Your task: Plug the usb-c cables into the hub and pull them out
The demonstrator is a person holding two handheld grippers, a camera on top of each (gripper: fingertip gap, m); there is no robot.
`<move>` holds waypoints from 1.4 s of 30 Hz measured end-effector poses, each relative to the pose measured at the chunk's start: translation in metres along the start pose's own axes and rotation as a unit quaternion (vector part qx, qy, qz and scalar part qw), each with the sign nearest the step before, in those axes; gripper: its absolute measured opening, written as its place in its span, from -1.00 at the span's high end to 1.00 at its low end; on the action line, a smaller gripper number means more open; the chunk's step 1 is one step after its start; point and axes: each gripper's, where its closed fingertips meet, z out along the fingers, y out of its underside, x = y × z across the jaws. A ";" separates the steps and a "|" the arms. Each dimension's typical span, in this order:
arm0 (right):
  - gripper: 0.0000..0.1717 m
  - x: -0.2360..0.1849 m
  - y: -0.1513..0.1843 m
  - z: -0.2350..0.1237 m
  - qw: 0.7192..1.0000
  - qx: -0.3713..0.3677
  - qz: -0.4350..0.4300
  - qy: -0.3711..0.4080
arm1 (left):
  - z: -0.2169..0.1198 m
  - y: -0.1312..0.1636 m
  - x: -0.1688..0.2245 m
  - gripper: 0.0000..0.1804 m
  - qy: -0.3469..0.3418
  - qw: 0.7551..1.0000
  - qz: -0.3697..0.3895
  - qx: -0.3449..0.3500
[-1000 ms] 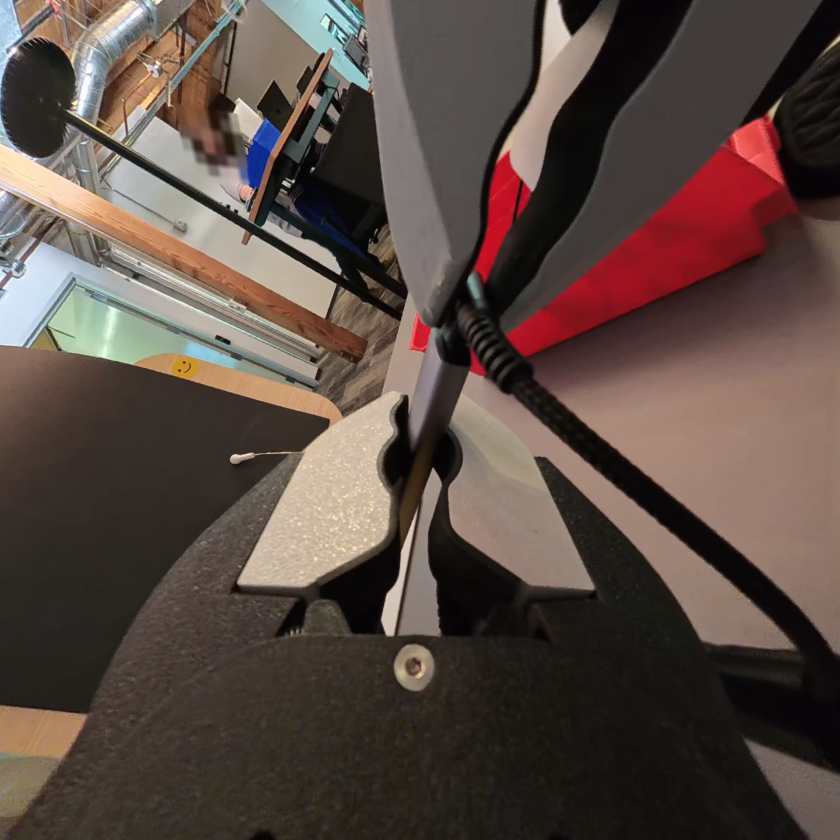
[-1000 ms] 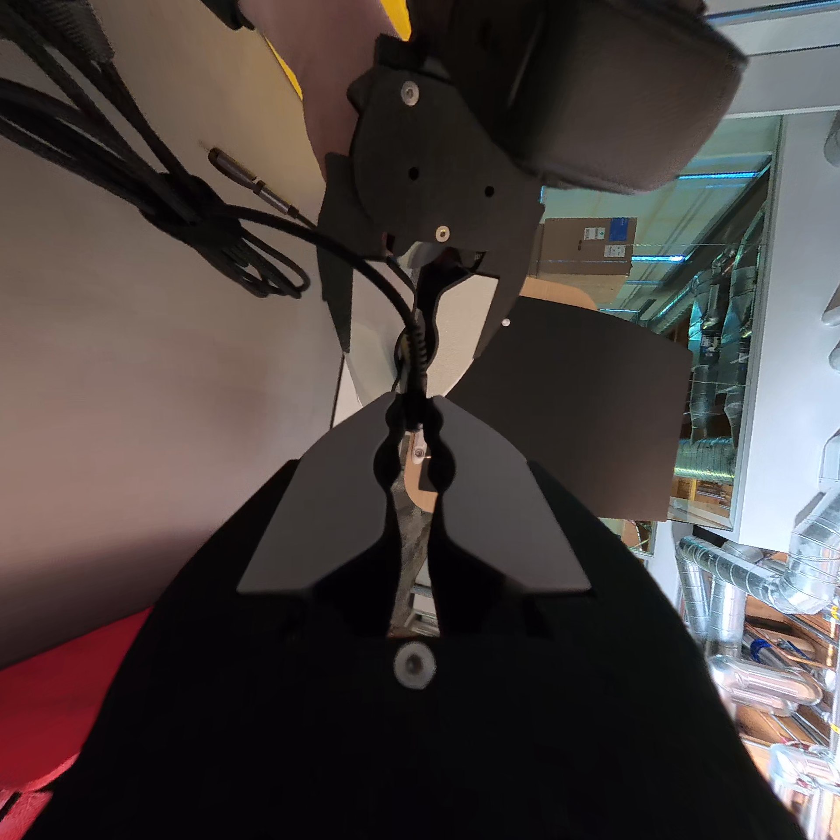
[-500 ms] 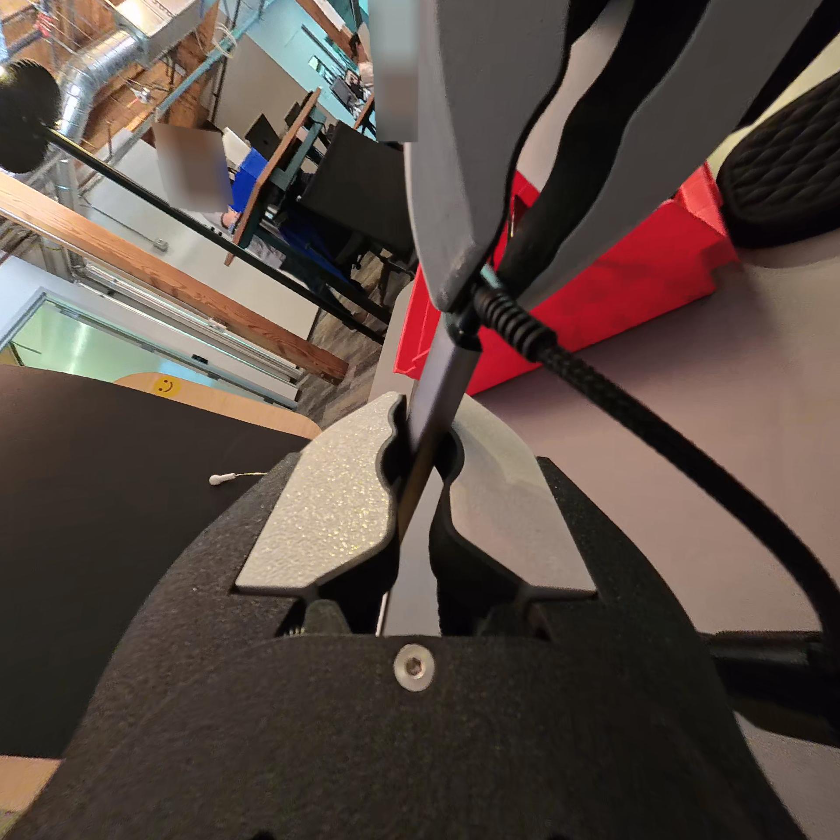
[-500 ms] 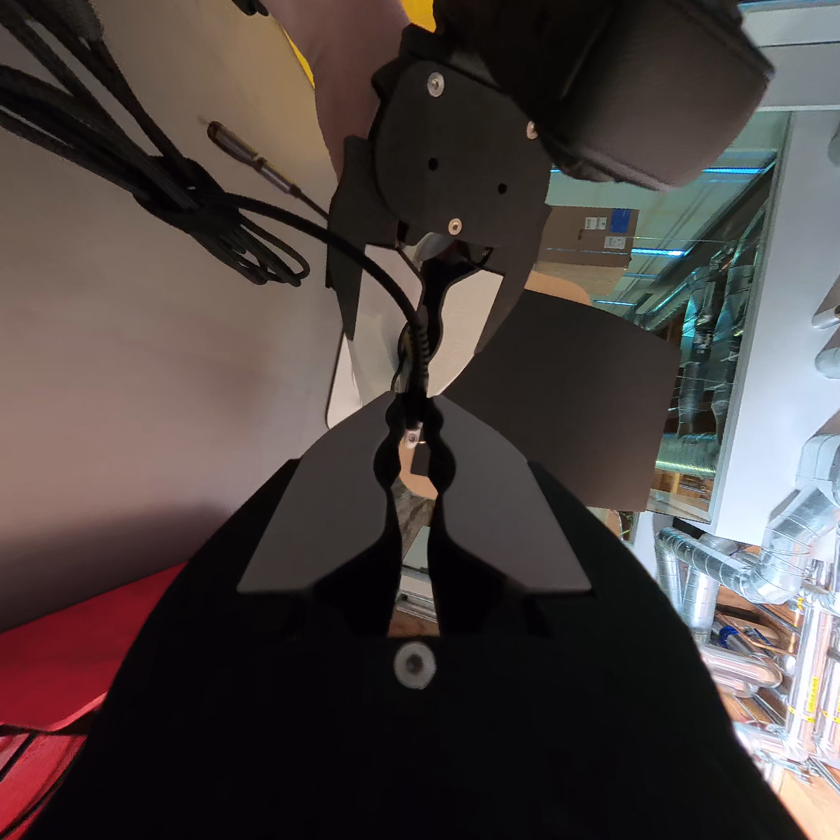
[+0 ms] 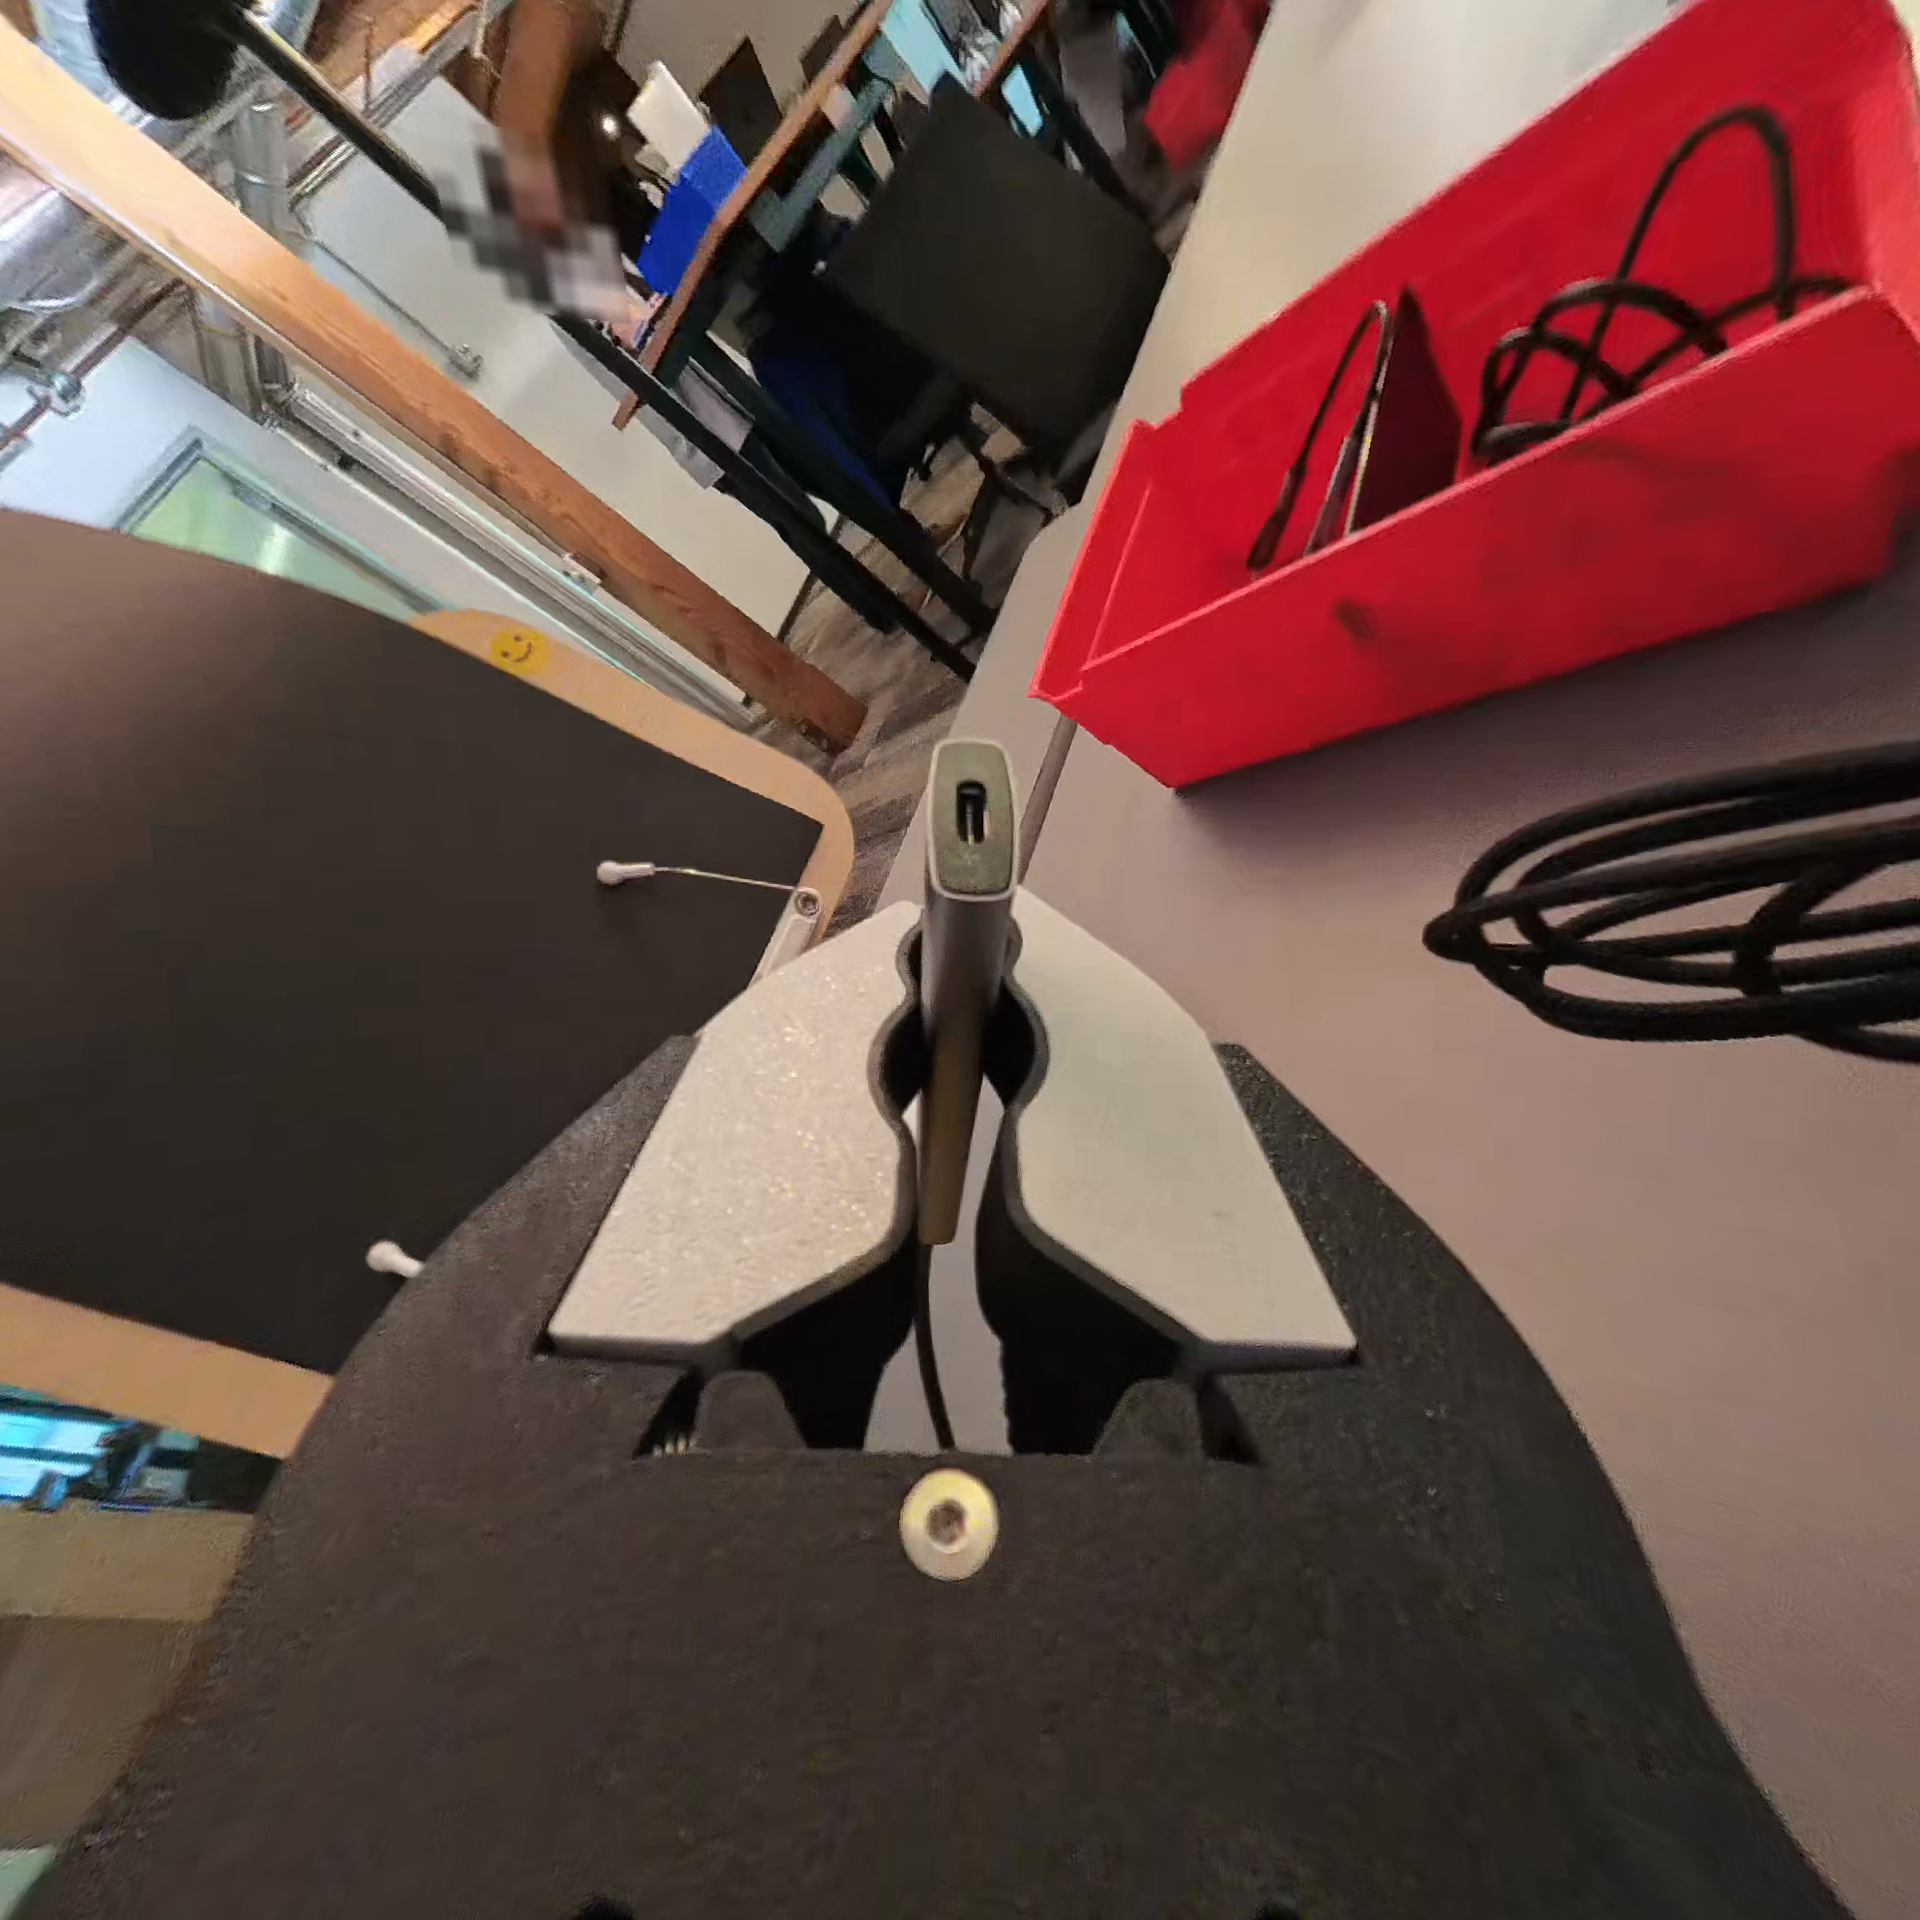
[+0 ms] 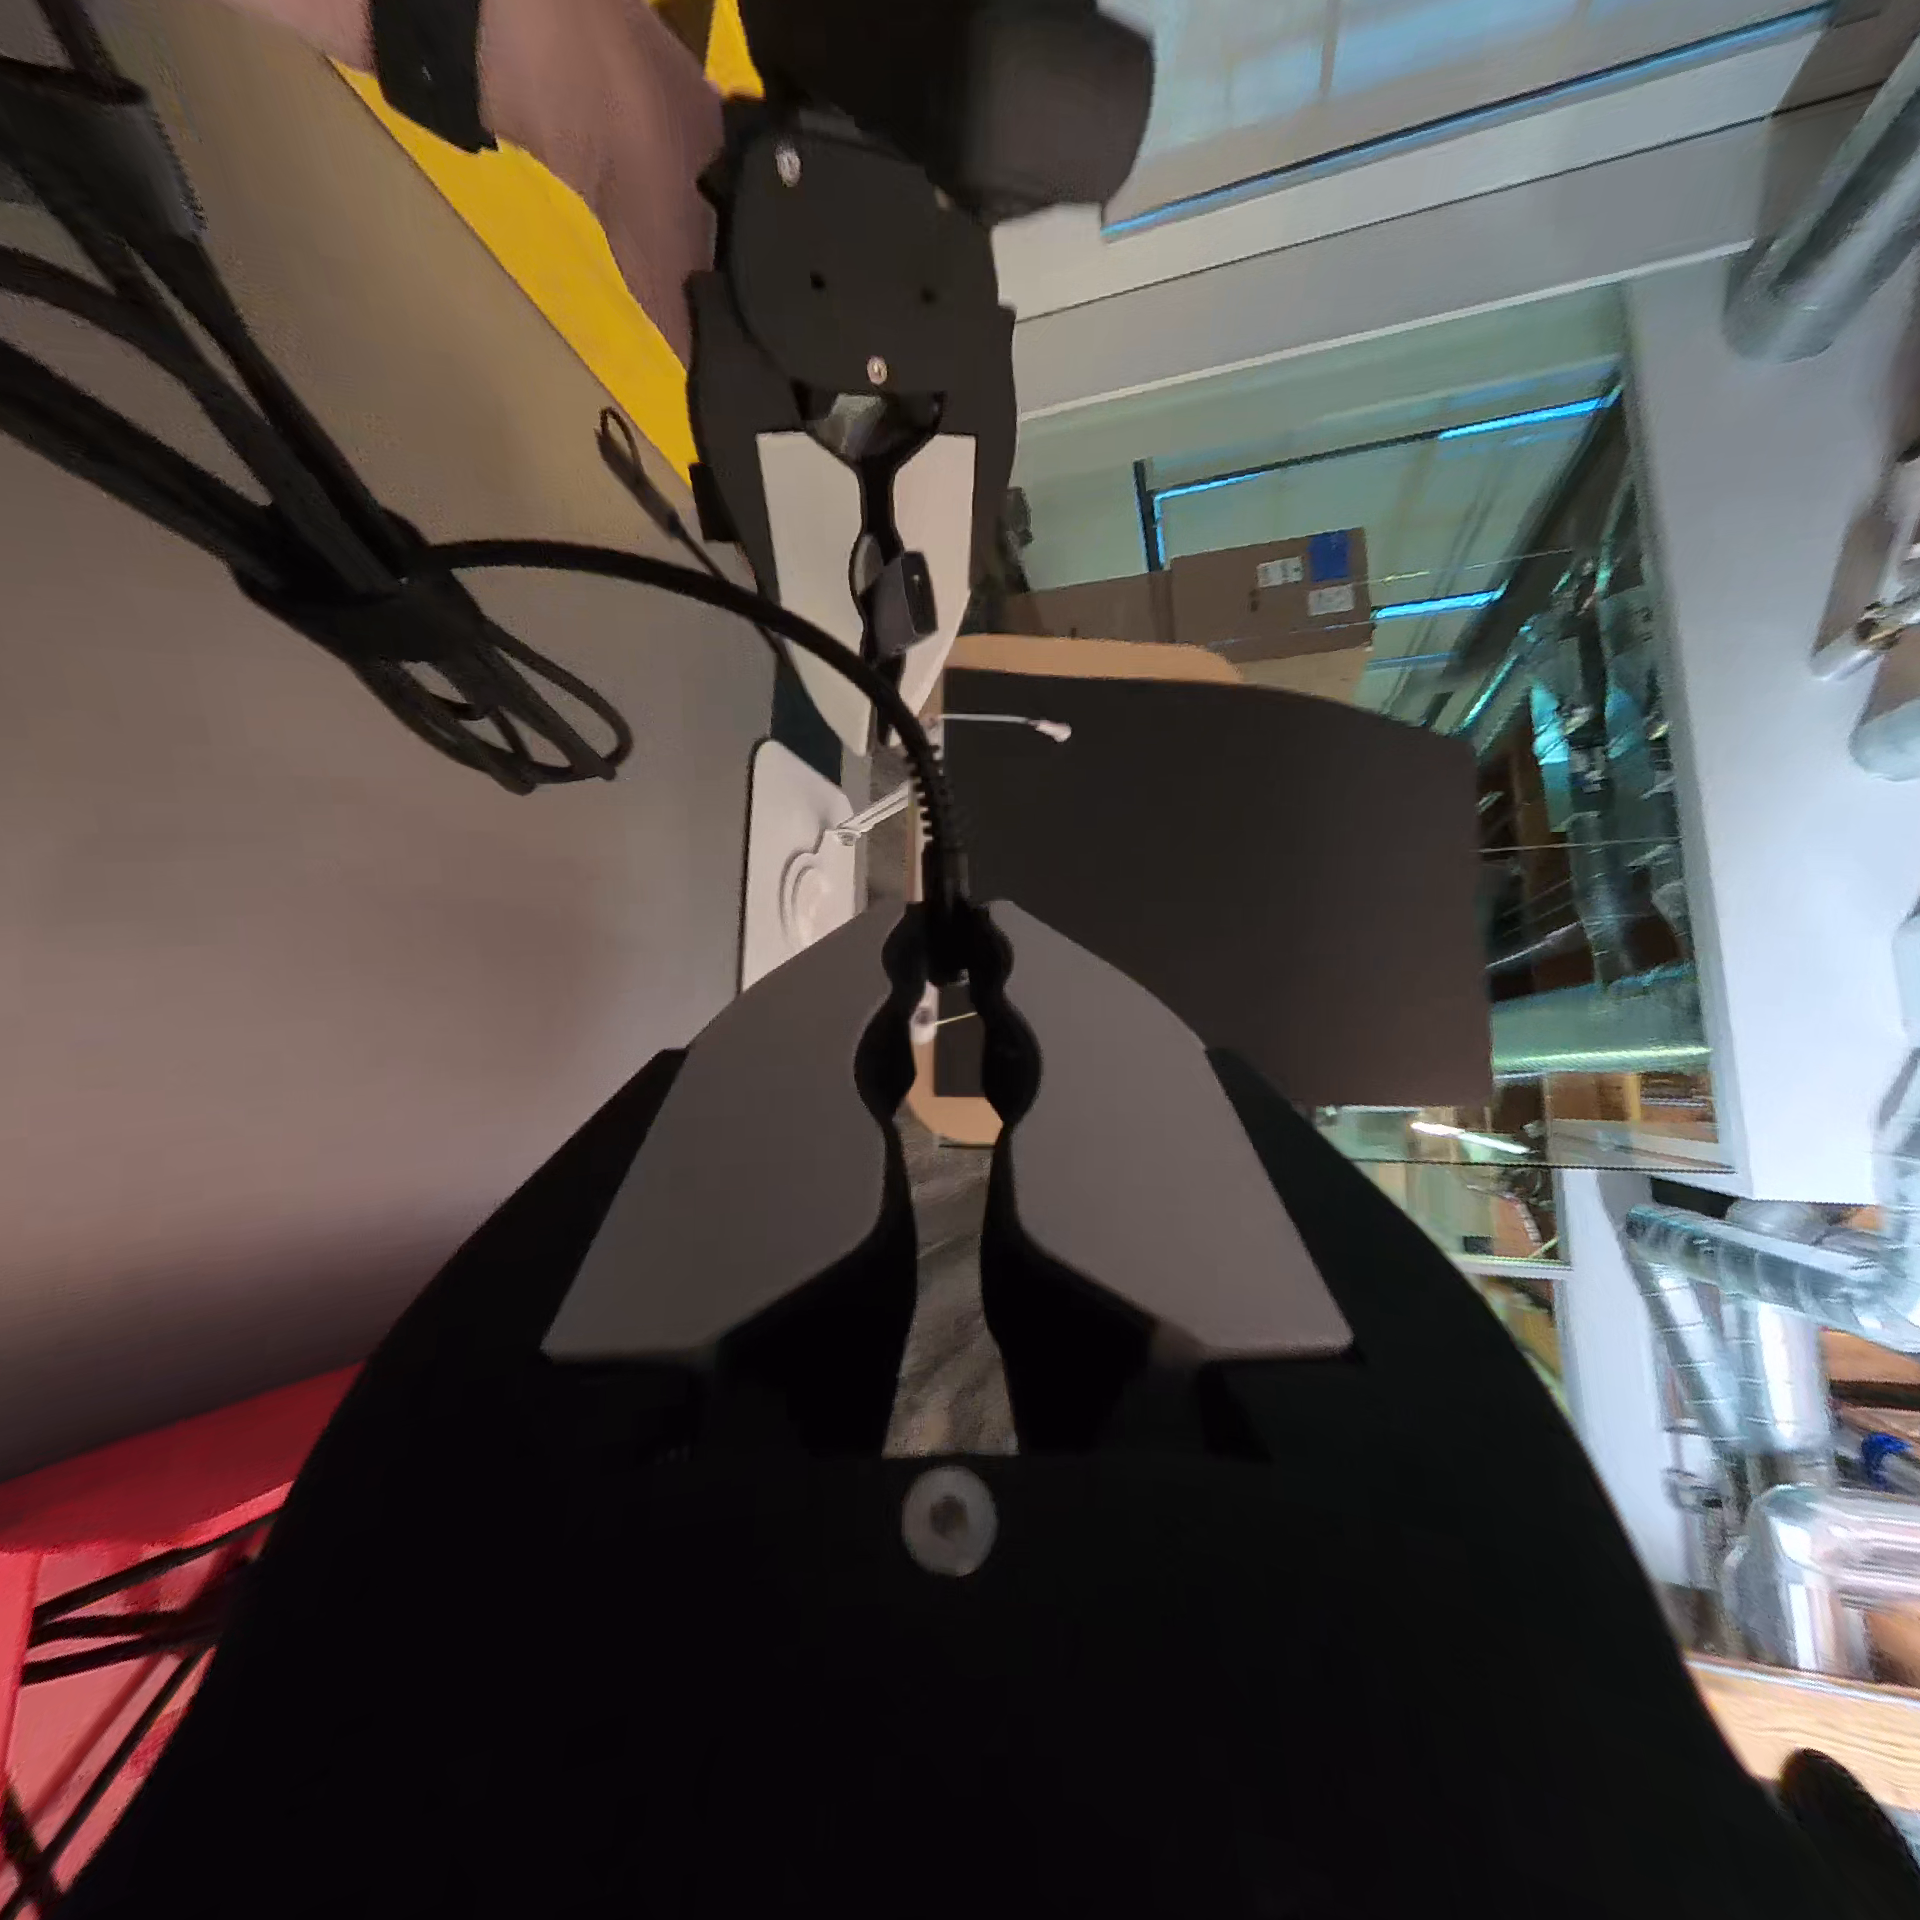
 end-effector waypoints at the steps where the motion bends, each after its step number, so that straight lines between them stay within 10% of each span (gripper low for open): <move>1: 0.90 -0.003 0.008 0.004 1.000 -0.005 0.013 -0.012 | 0.001 -0.002 0.004 0.93 0.004 1.000 0.011 -0.005; 7: 0.89 0.005 0.082 0.002 0.985 -0.118 0.122 -0.019 | -0.010 0.003 -0.003 0.93 -0.007 0.998 0.039 -0.042; 17: 0.89 0.006 0.210 -0.127 0.877 -0.292 0.377 0.061 | -0.018 0.012 -0.019 0.93 -0.025 0.998 0.025 -0.059; 33: 0.88 -0.169 0.260 -0.069 0.709 -0.324 0.534 -0.328 | -0.008 -0.007 0.000 0.93 0.002 0.997 0.054 -0.047; 37: 0.86 -0.140 0.252 -0.065 0.746 -0.298 0.529 -0.274 | -0.008 -0.013 0.003 0.93 0.008 0.997 0.060 -0.037; 42: 0.58 -0.039 0.197 -0.060 0.887 -0.250 0.377 -0.091 | -0.011 -0.030 0.009 0.93 0.023 0.998 0.060 -0.005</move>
